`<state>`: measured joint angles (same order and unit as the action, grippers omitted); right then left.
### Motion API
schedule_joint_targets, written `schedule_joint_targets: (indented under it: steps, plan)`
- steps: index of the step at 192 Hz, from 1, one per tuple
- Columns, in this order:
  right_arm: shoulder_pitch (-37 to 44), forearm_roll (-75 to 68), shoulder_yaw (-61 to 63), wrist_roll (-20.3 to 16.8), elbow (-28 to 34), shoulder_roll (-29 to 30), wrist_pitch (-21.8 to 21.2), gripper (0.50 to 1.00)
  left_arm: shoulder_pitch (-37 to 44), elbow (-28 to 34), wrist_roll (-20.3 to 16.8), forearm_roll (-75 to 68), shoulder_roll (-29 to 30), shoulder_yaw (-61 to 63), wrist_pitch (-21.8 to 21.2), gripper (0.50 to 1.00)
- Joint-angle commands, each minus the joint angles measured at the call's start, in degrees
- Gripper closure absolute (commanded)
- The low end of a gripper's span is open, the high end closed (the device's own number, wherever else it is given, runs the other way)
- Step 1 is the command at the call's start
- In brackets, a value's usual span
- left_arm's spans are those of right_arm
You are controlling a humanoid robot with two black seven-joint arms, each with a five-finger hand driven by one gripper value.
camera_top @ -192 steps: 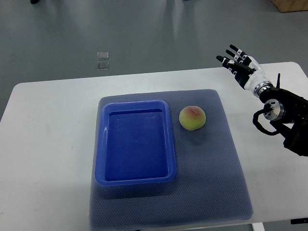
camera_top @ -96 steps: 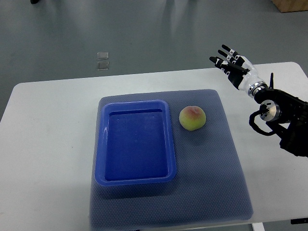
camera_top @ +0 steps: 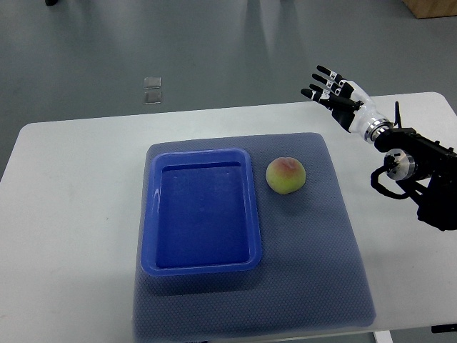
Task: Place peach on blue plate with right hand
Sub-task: 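Raise the right hand and open its fingers above the table, then reach the open right hand forward and lower it over the peach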
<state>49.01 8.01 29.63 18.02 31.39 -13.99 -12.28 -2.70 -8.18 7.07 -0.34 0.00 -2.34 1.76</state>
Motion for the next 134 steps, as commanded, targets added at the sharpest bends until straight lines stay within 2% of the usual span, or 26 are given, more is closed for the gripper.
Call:
schedule_joint_targets:
  steps: [1,20,34,43,44,48,71,72,82,92,95,106,107,122,123,134]
  plan:
    - [0.0,1.7,0.0,0.0,0.1,0.0,0.0,0.572,0.1,0.0,0.0,0.0,0.0,0.0,0.0,0.5]
    - [0.1,5.9,0.0,0.0,0.3,0.0,-0.2,0.572,0.0,0.0,0.0,0.0,0.0,0.0,-0.1,0.5]
    - [0.7,13.3,-0.2,0.0,1.7,-0.6,-2.8,0.574,0.0,0.0,0.0,0.0,0.0,0.0,-0.1,0.5]
    - [0.7,13.3,-0.2,0.0,1.7,-0.6,-2.8,0.574,0.0,0.0,0.0,0.0,0.0,0.0,-0.1,0.5]
    - [1.7,17.3,-0.3,0.0,2.1,-0.9,-4.6,0.574,0.0,0.0,0.0,0.0,0.0,0.1,0.0,0.5]
    - [2.3,19.2,-0.5,0.0,2.4,-1.0,-5.2,0.574,0.0,0.0,0.0,0.0,0.0,0.0,0.0,0.5]
    - [4.3,24.2,-1.4,0.7,2.6,-1.7,-6.5,0.574,0.0,0.0,0.0,0.0,0.0,0.0,0.0,0.5]
    - [6.3,27.3,-3.3,1.3,2.6,-2.5,-7.6,0.574,0.0,0.0,0.0,0.0,0.0,0.0,0.0,0.5]
    - [8.7,29.2,-6.3,2.0,2.8,-3.6,-9.0,0.574,0.0,0.0,0.0,0.0,0.0,0.0,0.0,0.5]
    - [8.7,29.2,-6.3,2.0,2.8,-3.6,-9.0,0.574,0.0,0.0,0.0,0.0,0.0,0.0,0.0,0.5]
    - [12.0,30.4,-10.6,2.7,3.5,-4.5,-10.7,0.574,0.0,0.0,0.0,0.0,0.0,0.0,0.0,0.5]
    - [12.5,30.6,-11.2,2.8,3.7,-4.6,-10.9,0.574,0.0,0.0,0.0,0.0,0.0,0.0,0.0,0.5]
    - [14.6,31.4,-14.0,3.2,4.8,-5.4,-11.8,0.574,0.1,0.0,0.0,0.0,0.0,0.0,0.0,0.5]
    - [15.9,32.1,-15.6,3.2,5.9,-6.1,-12.2,0.574,0.0,0.0,0.0,0.0,0.0,0.0,-0.1,0.5]
    - [17.5,33.7,-18.0,3.3,7.7,-7.2,-12.2,0.574,0.0,0.0,0.0,0.0,0.0,0.0,0.0,0.5]
    - [19.2,36.4,-20.2,3.7,9.9,-8.0,-12.3,0.574,0.0,0.0,0.0,0.0,0.0,0.0,-0.1,0.5]
